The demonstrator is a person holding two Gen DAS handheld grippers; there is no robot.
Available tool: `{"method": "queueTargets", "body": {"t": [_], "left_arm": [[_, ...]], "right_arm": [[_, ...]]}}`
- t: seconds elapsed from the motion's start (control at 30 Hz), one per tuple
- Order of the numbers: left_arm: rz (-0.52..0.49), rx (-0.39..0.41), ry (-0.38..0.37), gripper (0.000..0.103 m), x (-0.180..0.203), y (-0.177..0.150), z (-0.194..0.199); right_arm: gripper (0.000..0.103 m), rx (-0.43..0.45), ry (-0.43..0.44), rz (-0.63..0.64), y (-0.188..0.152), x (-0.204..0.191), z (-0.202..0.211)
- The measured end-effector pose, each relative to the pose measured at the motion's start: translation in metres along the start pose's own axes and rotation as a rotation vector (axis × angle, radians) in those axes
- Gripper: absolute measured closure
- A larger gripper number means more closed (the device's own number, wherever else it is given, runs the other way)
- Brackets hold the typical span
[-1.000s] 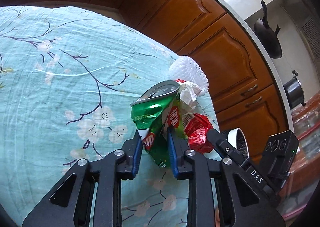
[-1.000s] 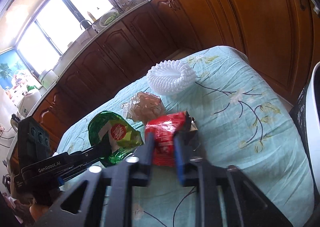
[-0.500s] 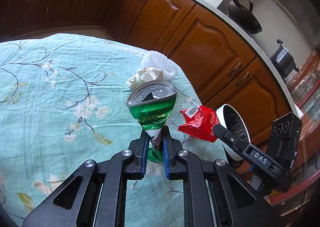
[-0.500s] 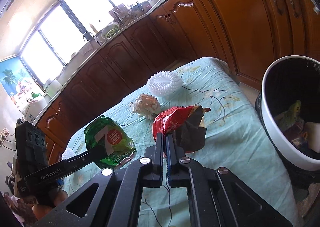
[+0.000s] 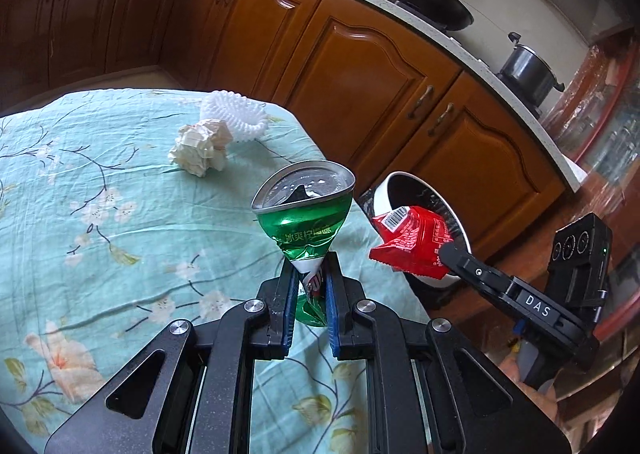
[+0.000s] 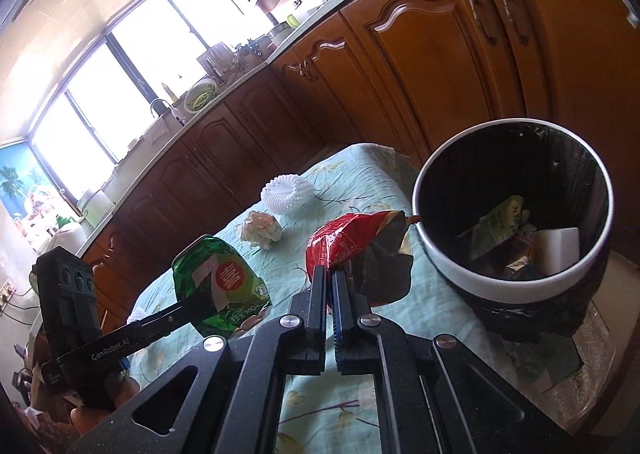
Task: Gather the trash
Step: 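Carry the green can into the bin with the left tool while the right tool carries the red wrapper there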
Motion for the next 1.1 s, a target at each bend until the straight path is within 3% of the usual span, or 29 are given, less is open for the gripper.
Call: {"method": "queueTargets", "body": {"t": [0.57, 1.1], "left_arm": [[-0.143, -0.031, -0.067, 0.092, 0.079, 0.015, -0.034], [-0.266, -0.069, -0.109, 0.092, 0.137, 0.041, -0.084]], "right_arm": [[0.101, 0.091, -0.081, -0.083, 0.016, 0.061, 0.048], [0.101, 0.113, -0.123, -0.09, 0.043, 0.086, 0.047]]}}
Point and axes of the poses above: each gripper's, at about its wrist camera, not at the fingertips, and z roughly against the way its jaws point, x to its right, y to its top, the point moved 1 cm from there along -z, roughly the way its jaws point, and after that the axes turned 8 degrees about -z, right-handed, at the moved point
